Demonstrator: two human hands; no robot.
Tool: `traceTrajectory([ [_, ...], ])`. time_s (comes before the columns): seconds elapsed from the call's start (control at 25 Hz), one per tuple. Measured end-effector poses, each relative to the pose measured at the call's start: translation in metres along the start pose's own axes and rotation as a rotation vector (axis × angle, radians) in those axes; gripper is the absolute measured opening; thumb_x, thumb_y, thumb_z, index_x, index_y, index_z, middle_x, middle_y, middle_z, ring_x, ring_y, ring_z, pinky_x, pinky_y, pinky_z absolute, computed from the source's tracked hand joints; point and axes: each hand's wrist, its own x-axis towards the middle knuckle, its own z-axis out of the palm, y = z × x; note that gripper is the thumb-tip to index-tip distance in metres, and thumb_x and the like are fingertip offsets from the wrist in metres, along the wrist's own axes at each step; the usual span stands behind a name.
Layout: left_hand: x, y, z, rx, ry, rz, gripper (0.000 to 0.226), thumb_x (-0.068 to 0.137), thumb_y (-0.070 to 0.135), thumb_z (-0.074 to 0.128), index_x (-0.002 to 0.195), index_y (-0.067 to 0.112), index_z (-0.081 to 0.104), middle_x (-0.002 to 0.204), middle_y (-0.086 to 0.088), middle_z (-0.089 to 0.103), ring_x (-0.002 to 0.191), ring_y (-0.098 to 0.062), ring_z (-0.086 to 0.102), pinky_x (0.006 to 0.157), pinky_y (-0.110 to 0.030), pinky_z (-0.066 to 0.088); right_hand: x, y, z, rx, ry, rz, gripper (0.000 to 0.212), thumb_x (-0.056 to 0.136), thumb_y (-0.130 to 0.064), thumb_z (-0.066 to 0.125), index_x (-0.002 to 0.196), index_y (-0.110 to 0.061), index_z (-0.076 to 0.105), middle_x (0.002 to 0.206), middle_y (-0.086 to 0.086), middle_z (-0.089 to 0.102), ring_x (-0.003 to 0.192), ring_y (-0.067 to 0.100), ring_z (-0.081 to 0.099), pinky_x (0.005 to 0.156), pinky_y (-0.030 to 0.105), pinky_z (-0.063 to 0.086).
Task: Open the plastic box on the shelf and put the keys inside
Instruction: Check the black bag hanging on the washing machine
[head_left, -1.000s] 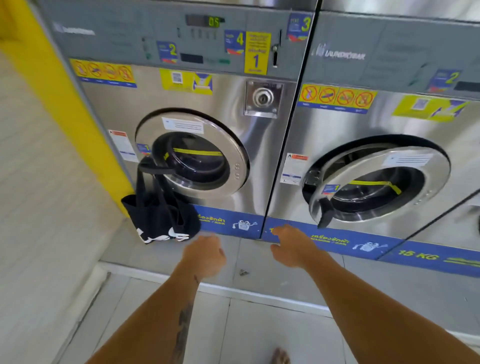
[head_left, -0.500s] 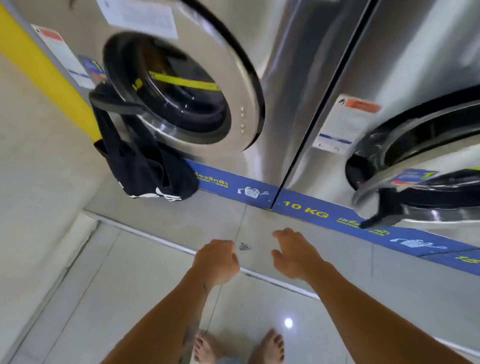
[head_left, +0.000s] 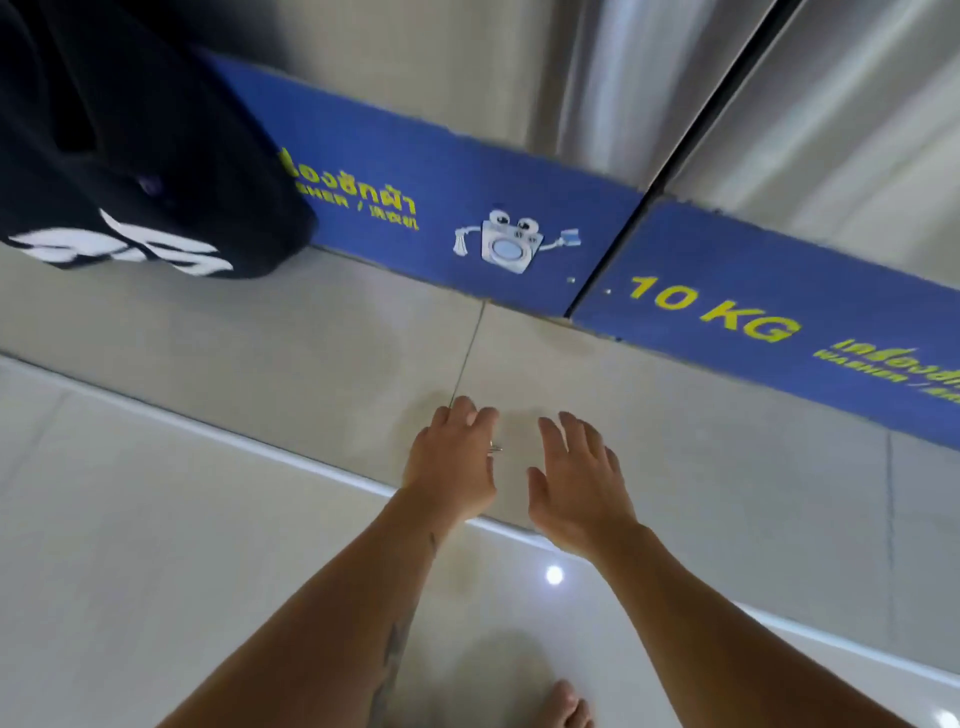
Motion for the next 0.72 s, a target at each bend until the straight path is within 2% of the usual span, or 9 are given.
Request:
traceTrajectory([
  [0.16,0.015,-0.022,0.053,0.084,0.062,0.083,0.039,0.087,0.027,0.056,0.126,0.024,0.048,0.128,-0.002,0.040,0.118,-0.025,0.040,0.093,-0.039,0.045,0.017,0.014,0.045,-0.028,0.065,-0.054,0.066,0.090,-0.035,0.049,0.148,-0.013,0.025,0.157,0.014,0.023,0.142,0.034,0.023,0.114,0.047,0.028],
  [0.32,0.024,-0.034,0.065,0.122,0.154,0.162,0.019,0.088,0.021,0.051,0.106,0.017,0.056,0.113,-0.007,0.051,0.102,-0.031,0.049,0.078,-0.041,0.048,0.018,0.013,0.056,-0.017,-0.015,-0.041,0.069,0.093,-0.038,0.047,0.151,-0.017,0.016,0.162,0.012,0.010,0.147,0.032,0.011,0.117,0.048,0.022],
  [0.4,0.025,-0.030,0.052,0.100,0.109,0.112,0.021,0.089,0.017,0.049,0.108,0.013,0.056,0.112,-0.010,0.055,0.103,-0.032,0.052,0.078,-0.041,0.048,0.014,0.012,0.044,0.000,-0.059,-0.041,0.070,0.095,-0.039,0.045,0.153,-0.016,0.013,0.163,0.009,0.009,0.148,0.030,0.010,0.118,0.047,0.020],
  [0.52,0.010,-0.025,0.015,0.006,0.054,-0.060,0.024,0.091,0.016,0.046,0.112,0.013,0.056,0.112,-0.008,0.060,0.105,-0.029,0.055,0.081,-0.038,0.047,-0.002,0.004,0.004,0.005,-0.104,-0.048,0.067,0.098,-0.038,0.042,0.154,-0.014,0.014,0.164,0.008,0.011,0.149,0.027,0.012,0.119,0.044,0.020],
  [0.72,-0.051,-0.008,-0.084,-0.271,0.056,-0.240,0.019,0.088,0.013,0.046,0.098,0.012,0.063,0.099,-0.006,0.062,0.090,-0.027,0.060,0.072,-0.030,0.041,-0.047,-0.034,-0.091,0.061,-0.166,-0.078,0.057,0.099,-0.035,0.042,0.149,-0.013,0.026,0.157,0.007,0.025,0.143,0.027,0.023,0.113,0.043,0.031],
])
